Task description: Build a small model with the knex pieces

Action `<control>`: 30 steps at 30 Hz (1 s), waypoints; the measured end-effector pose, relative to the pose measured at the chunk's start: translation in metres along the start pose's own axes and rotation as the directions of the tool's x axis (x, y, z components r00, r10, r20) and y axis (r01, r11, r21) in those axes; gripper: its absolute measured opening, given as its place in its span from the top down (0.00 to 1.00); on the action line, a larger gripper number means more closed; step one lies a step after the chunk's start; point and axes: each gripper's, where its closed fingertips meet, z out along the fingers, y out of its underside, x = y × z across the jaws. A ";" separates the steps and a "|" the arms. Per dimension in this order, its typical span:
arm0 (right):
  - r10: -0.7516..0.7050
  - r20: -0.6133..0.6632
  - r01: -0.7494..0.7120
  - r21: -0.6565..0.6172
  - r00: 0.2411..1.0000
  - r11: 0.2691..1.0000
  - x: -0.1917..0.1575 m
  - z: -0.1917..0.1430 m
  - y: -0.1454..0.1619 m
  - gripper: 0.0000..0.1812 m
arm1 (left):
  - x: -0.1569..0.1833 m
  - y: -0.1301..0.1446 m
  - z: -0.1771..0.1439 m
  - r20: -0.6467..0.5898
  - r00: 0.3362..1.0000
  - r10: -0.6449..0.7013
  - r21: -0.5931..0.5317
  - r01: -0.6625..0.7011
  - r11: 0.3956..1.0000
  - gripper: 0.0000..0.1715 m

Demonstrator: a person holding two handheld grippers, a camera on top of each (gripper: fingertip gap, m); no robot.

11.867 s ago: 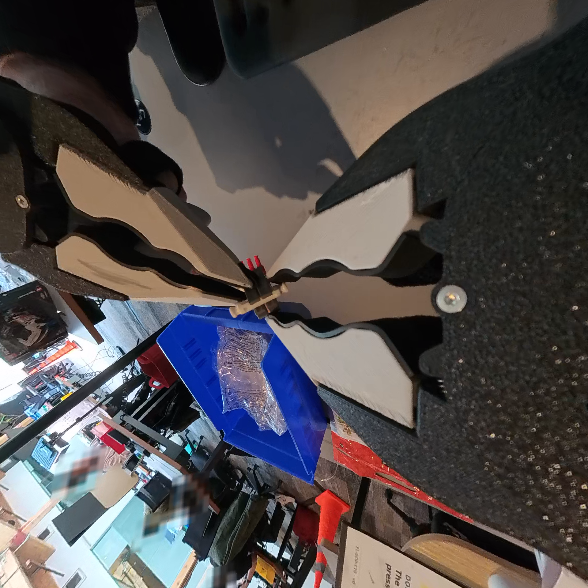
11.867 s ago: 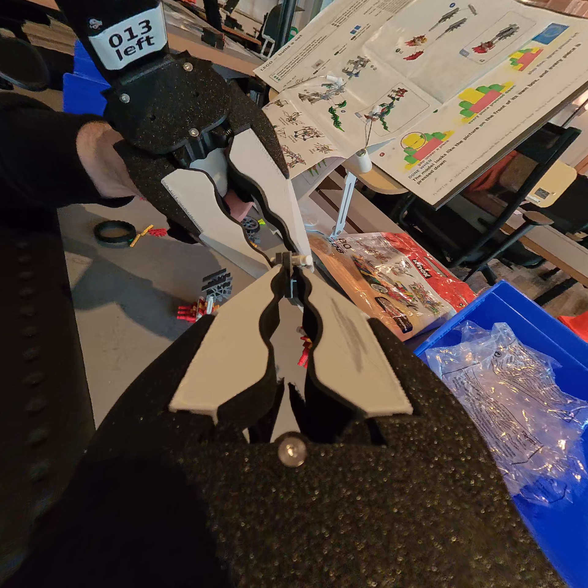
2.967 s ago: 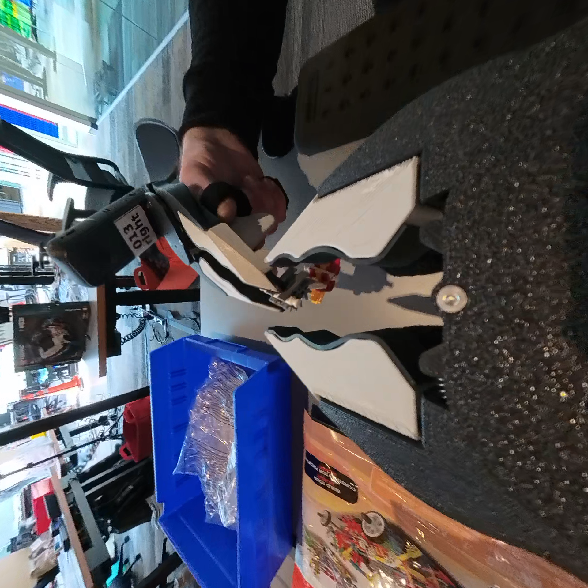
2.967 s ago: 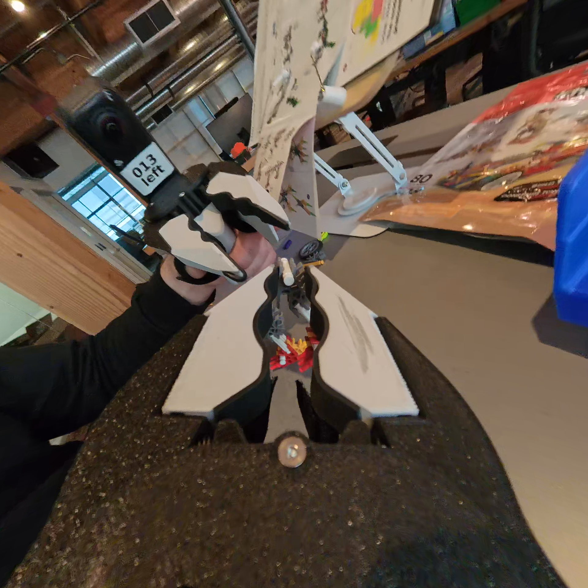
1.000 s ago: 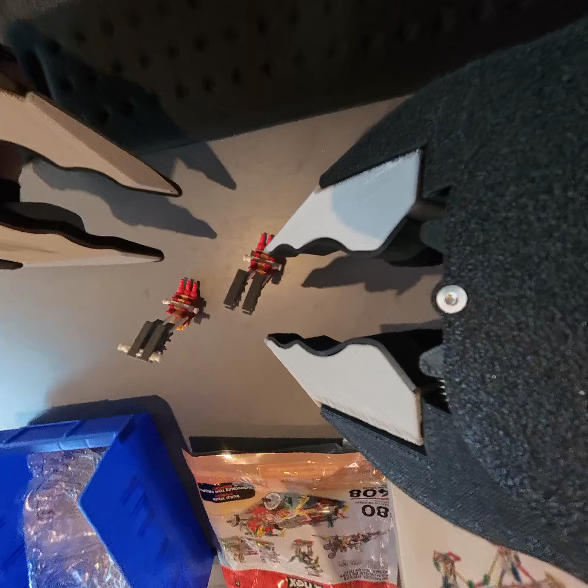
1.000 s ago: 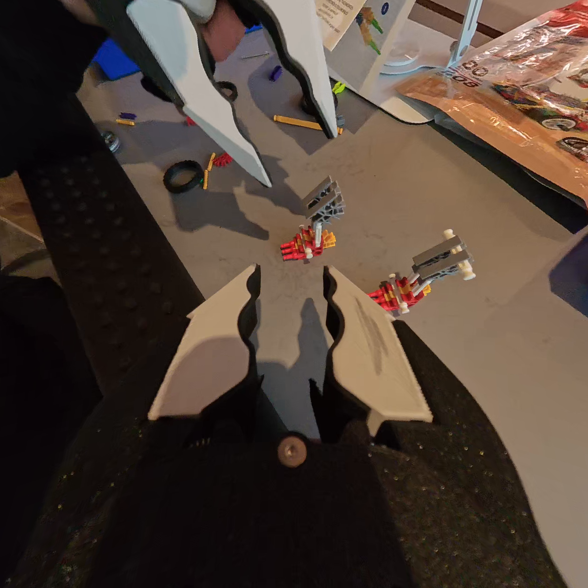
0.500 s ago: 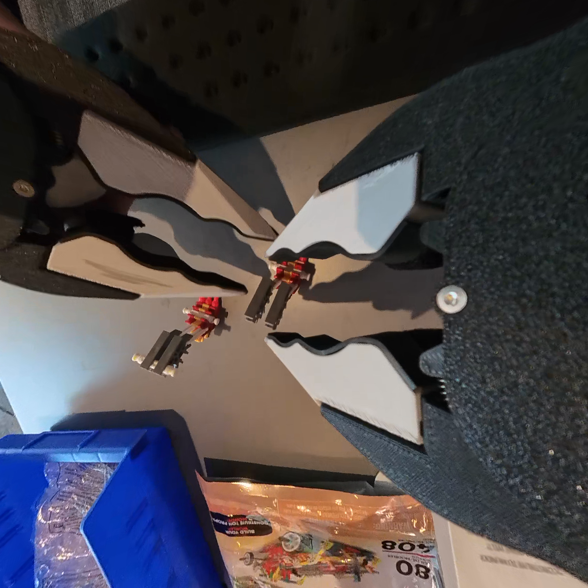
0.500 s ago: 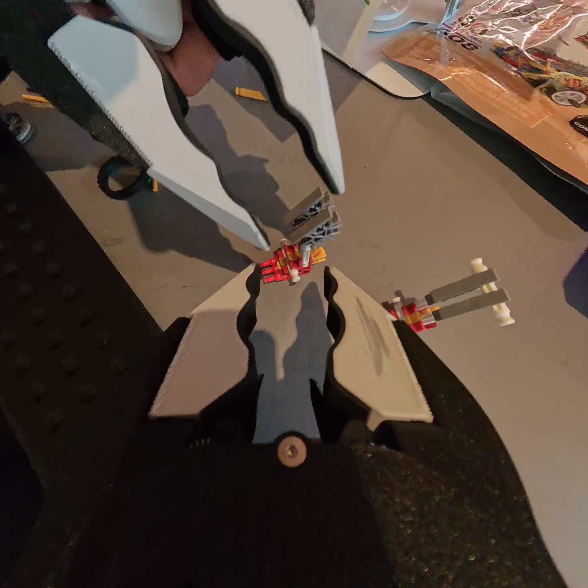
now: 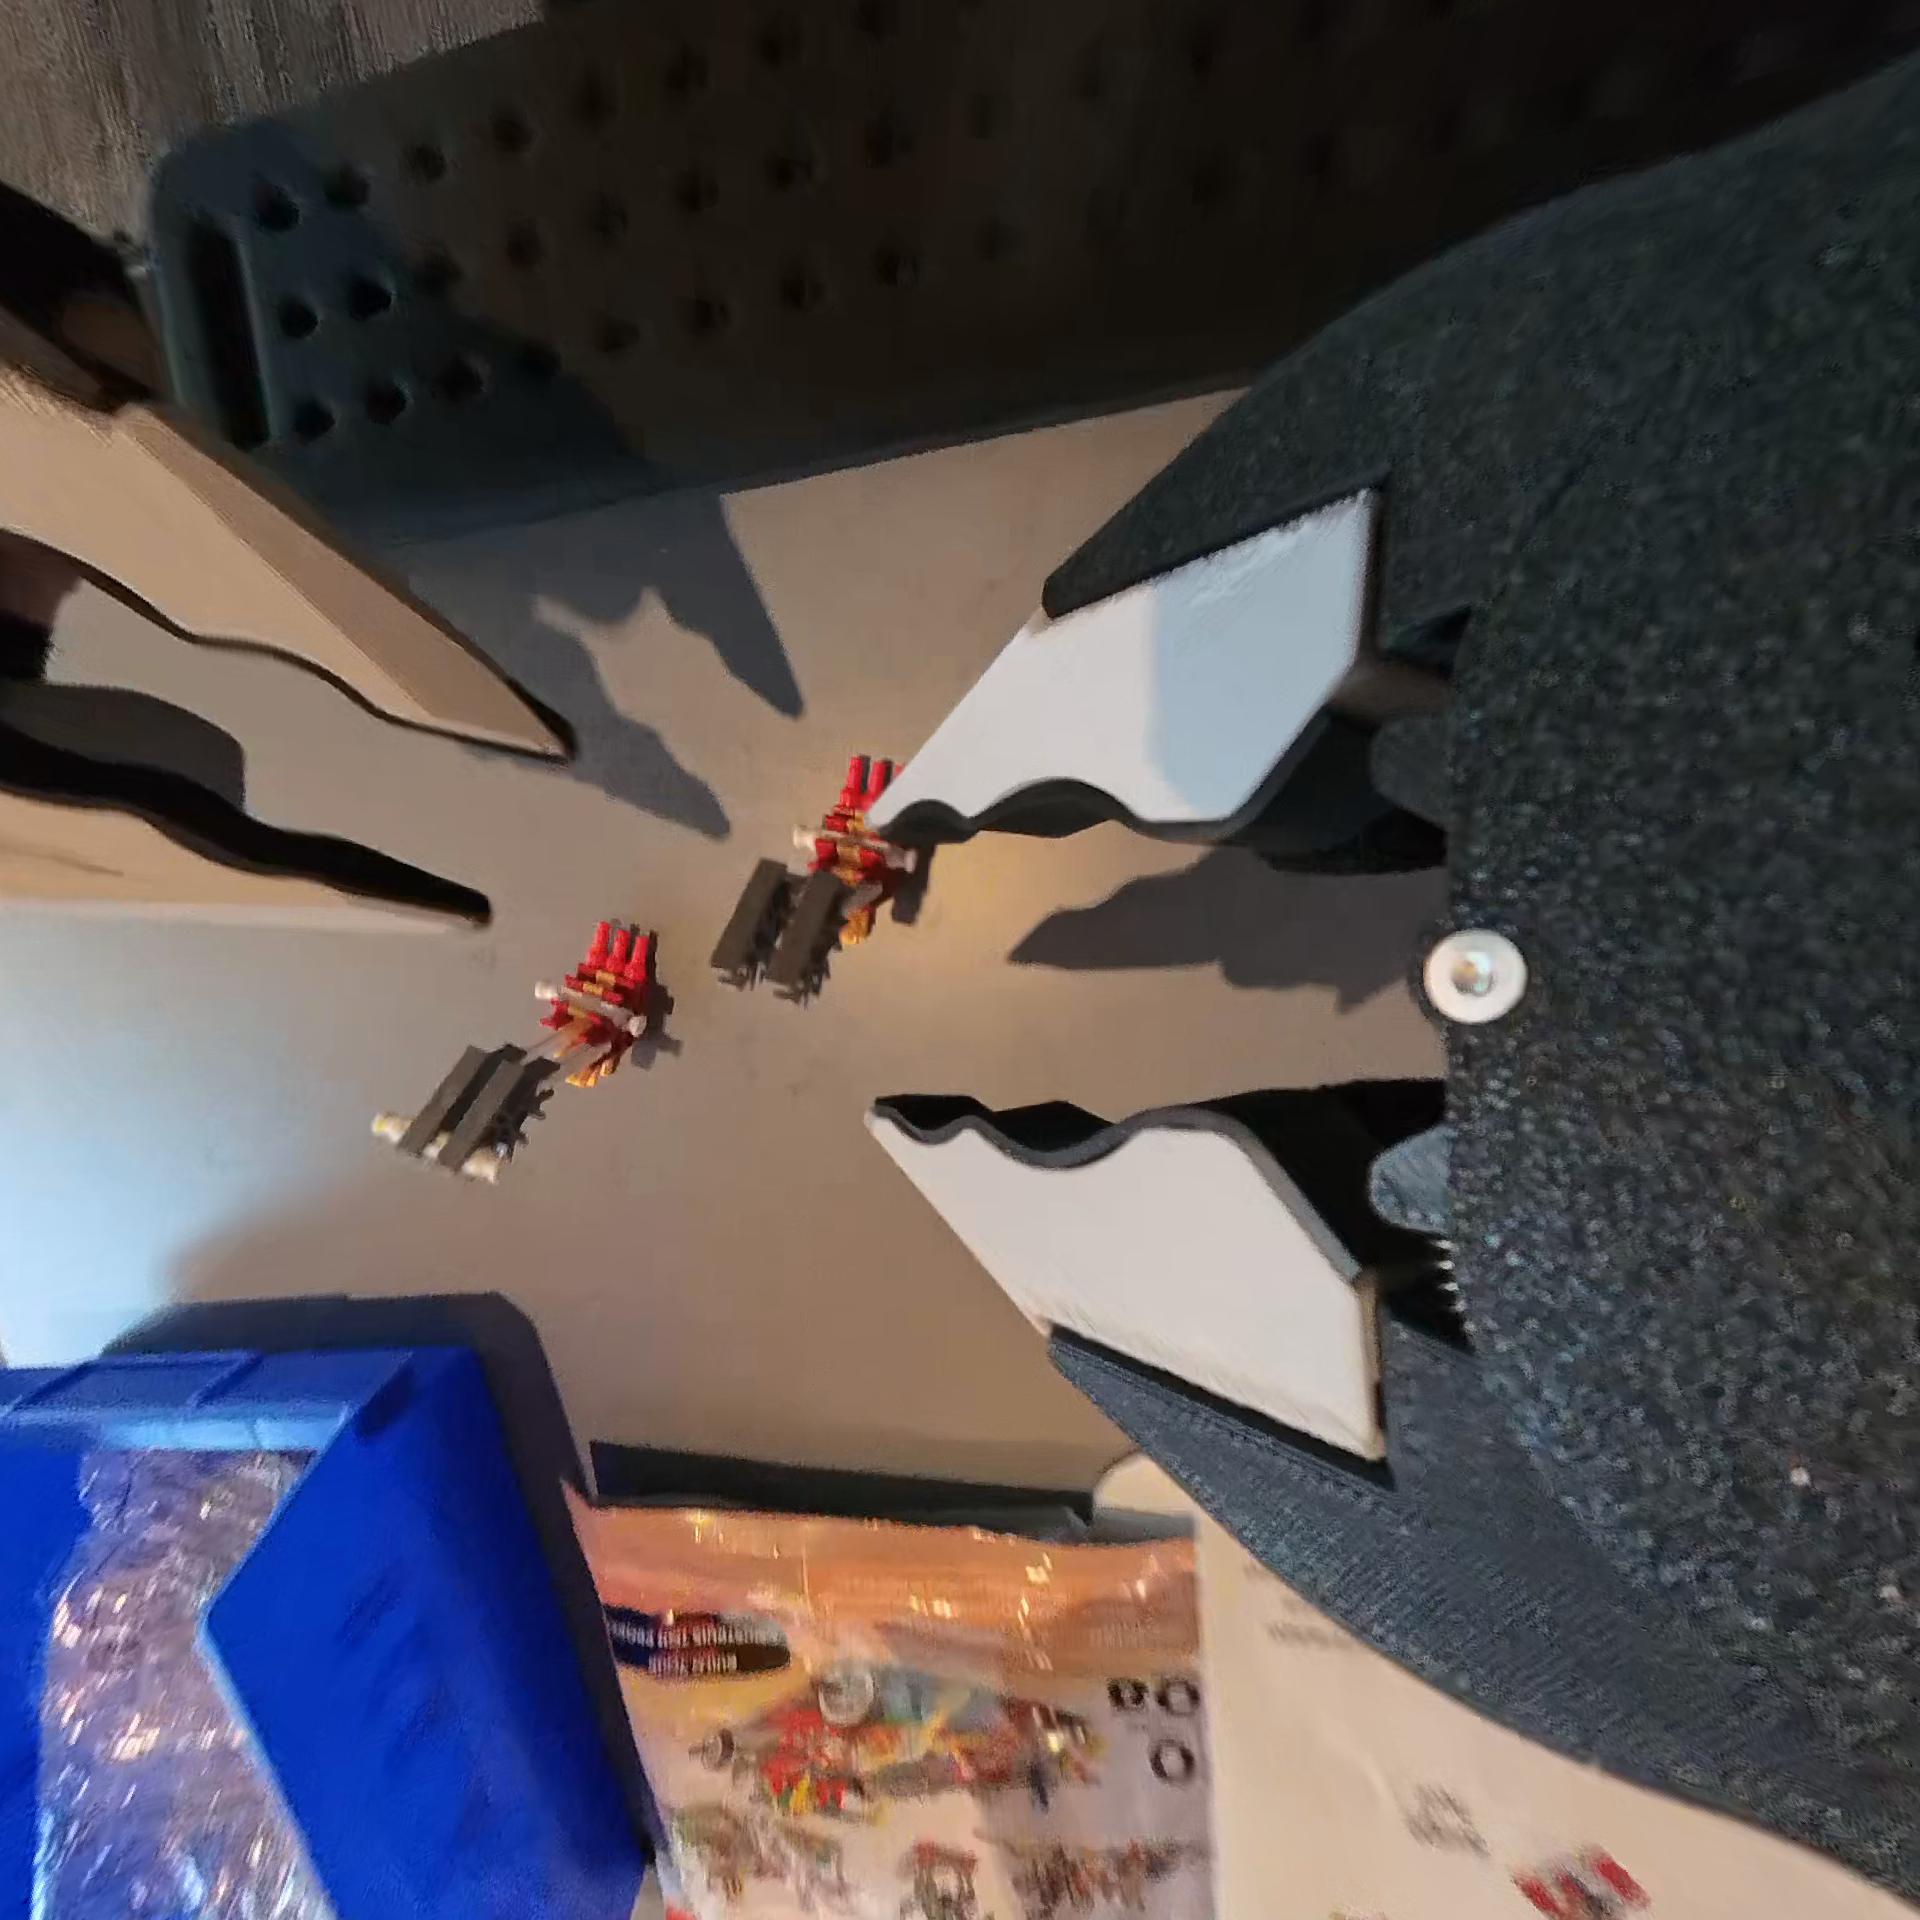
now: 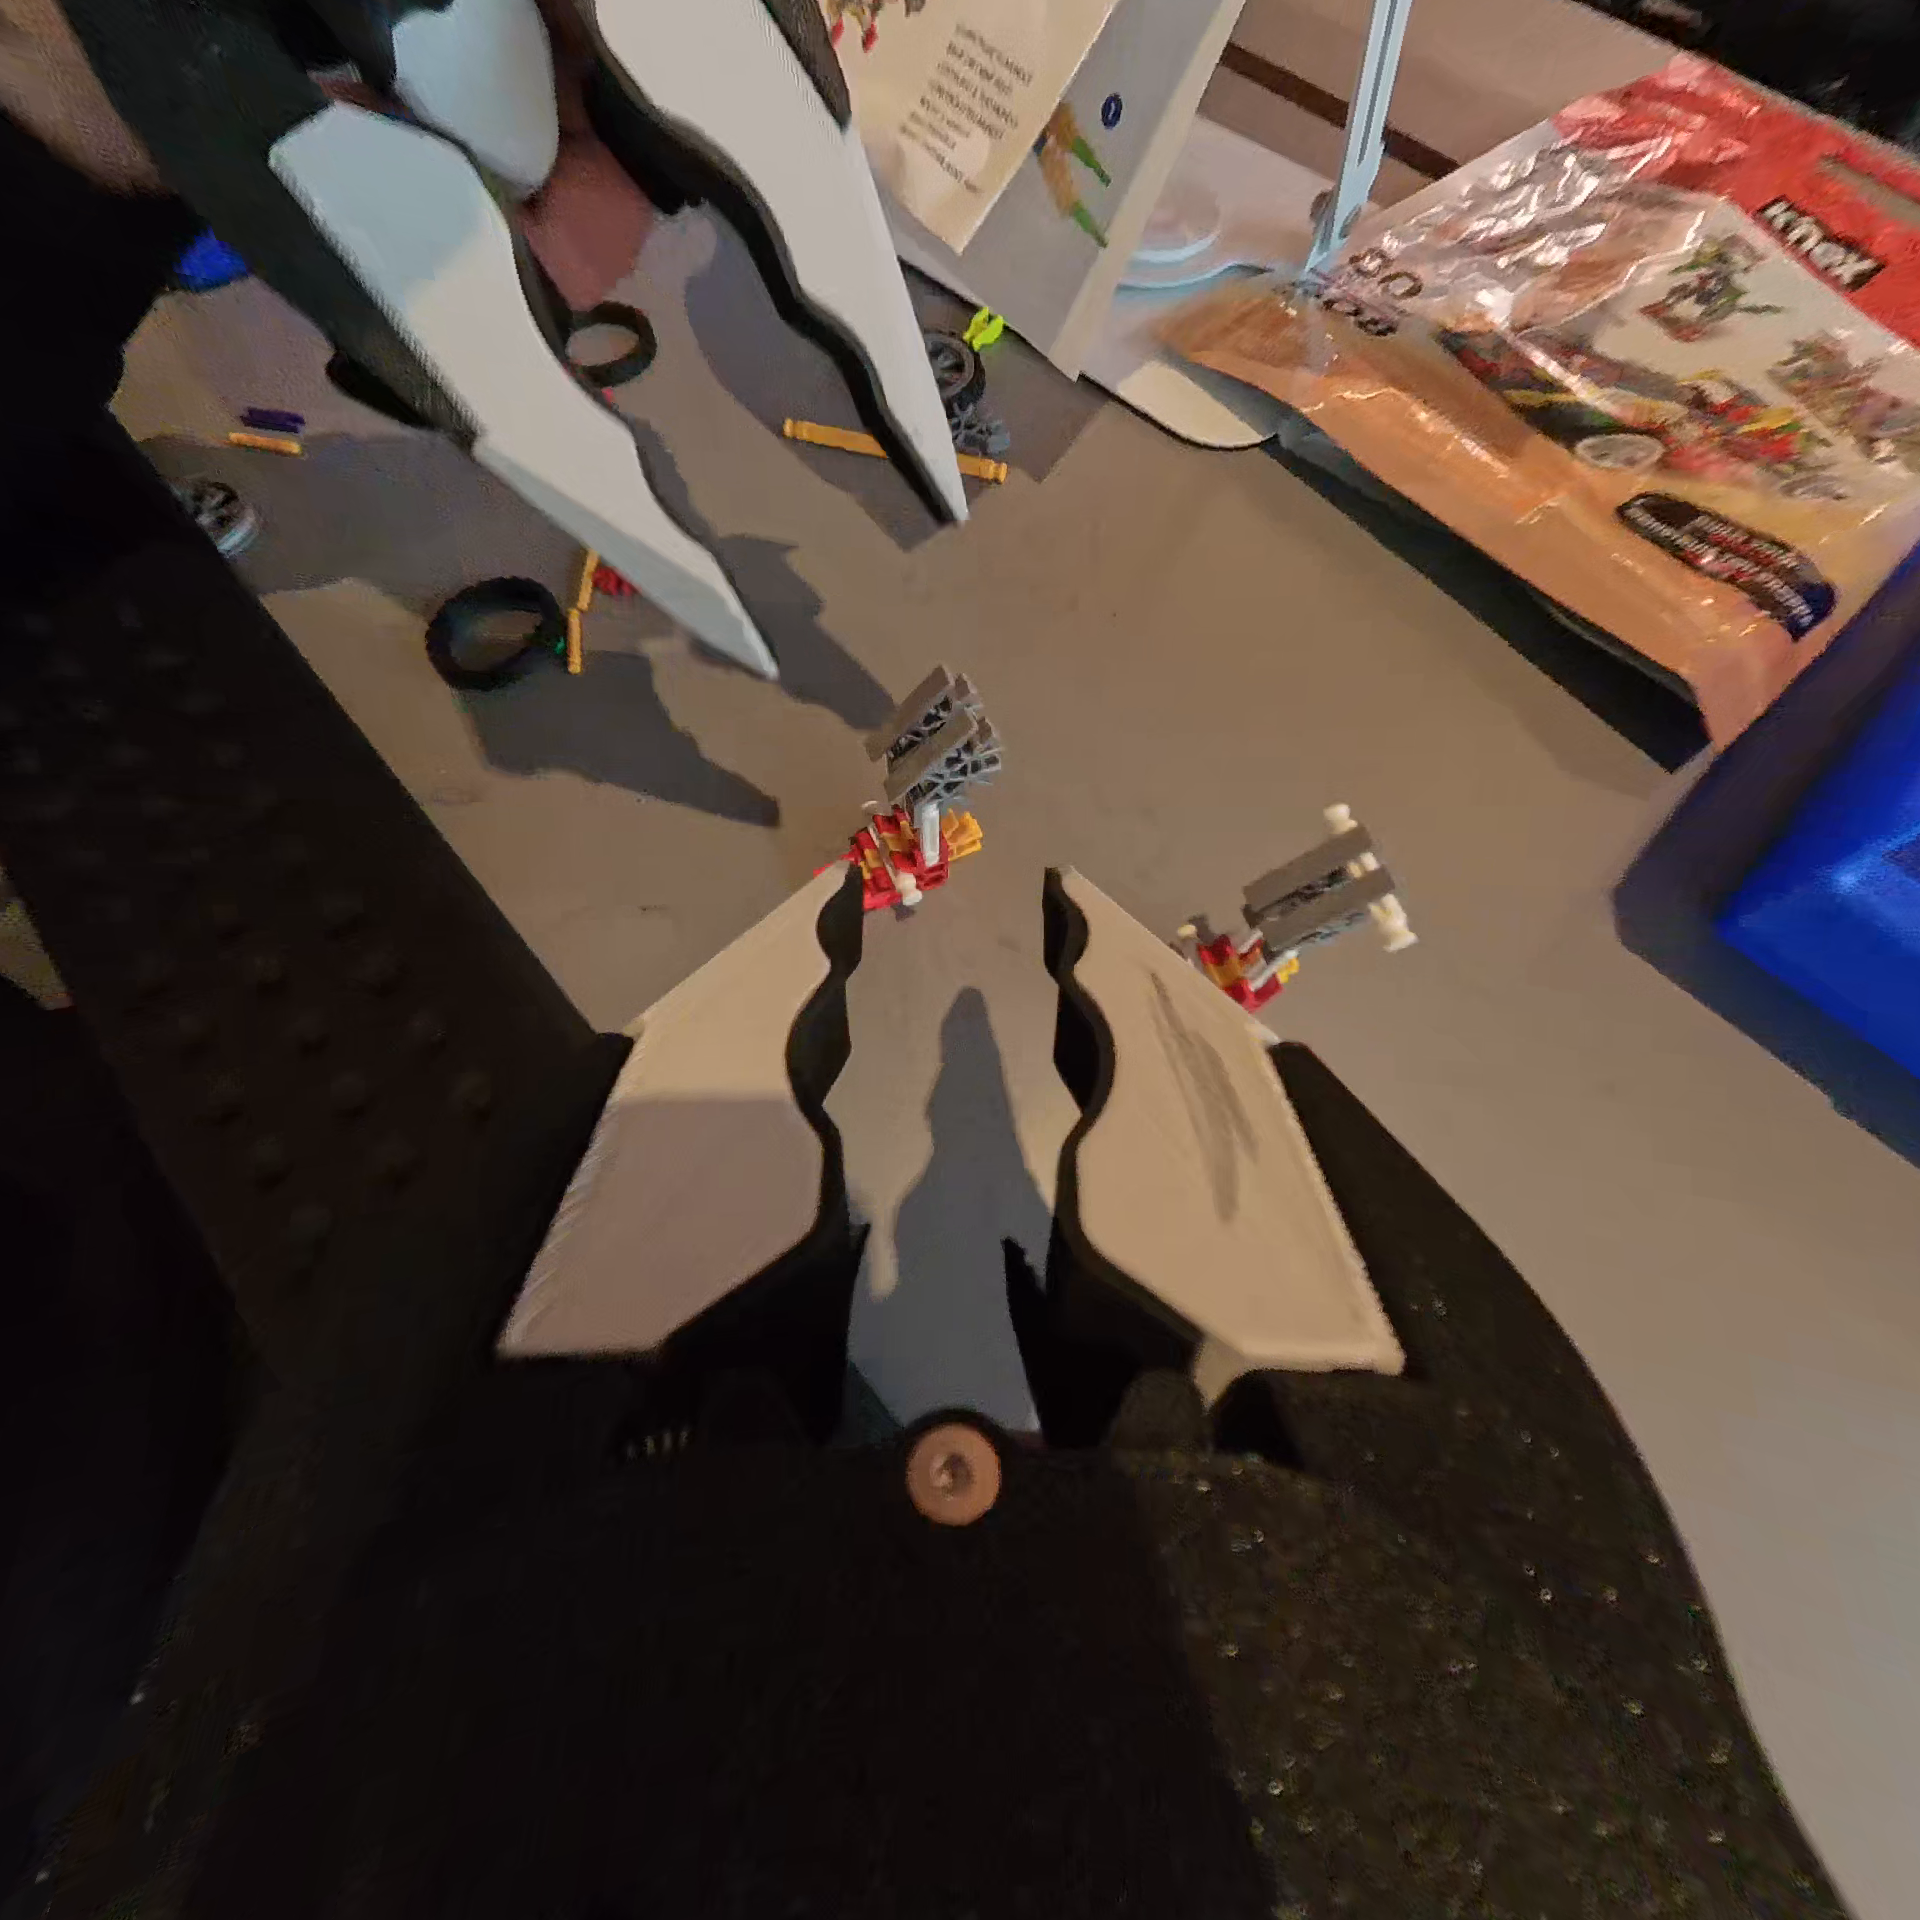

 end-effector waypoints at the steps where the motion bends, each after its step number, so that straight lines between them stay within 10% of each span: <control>1: -0.013 -0.003 0.013 0.013 1.000 1.000 -0.001 -0.007 -0.002 0.81 | -0.002 -0.001 -0.008 0.020 1.000 0.005 0.000 -0.005 1.000 0.72; 9: -0.115 0.082 0.108 0.085 0.990 0.990 -0.036 -0.031 -0.008 0.81 | 0.003 0.002 -0.098 0.196 0.980 0.024 0.038 -0.032 0.999 0.73; 15: -0.187 0.179 0.170 0.106 0.966 0.980 -0.069 -0.013 -0.002 0.81 | 0.010 0.062 -0.148 0.342 0.939 -0.033 -0.105 0.073 0.992 0.74; 30: -0.220 0.276 0.215 0.049 0.936 0.975 -0.098 0.023 0.028 0.81 | 0.090 0.197 -0.154 0.277 0.930 -0.241 -0.374 0.335 0.864 0.77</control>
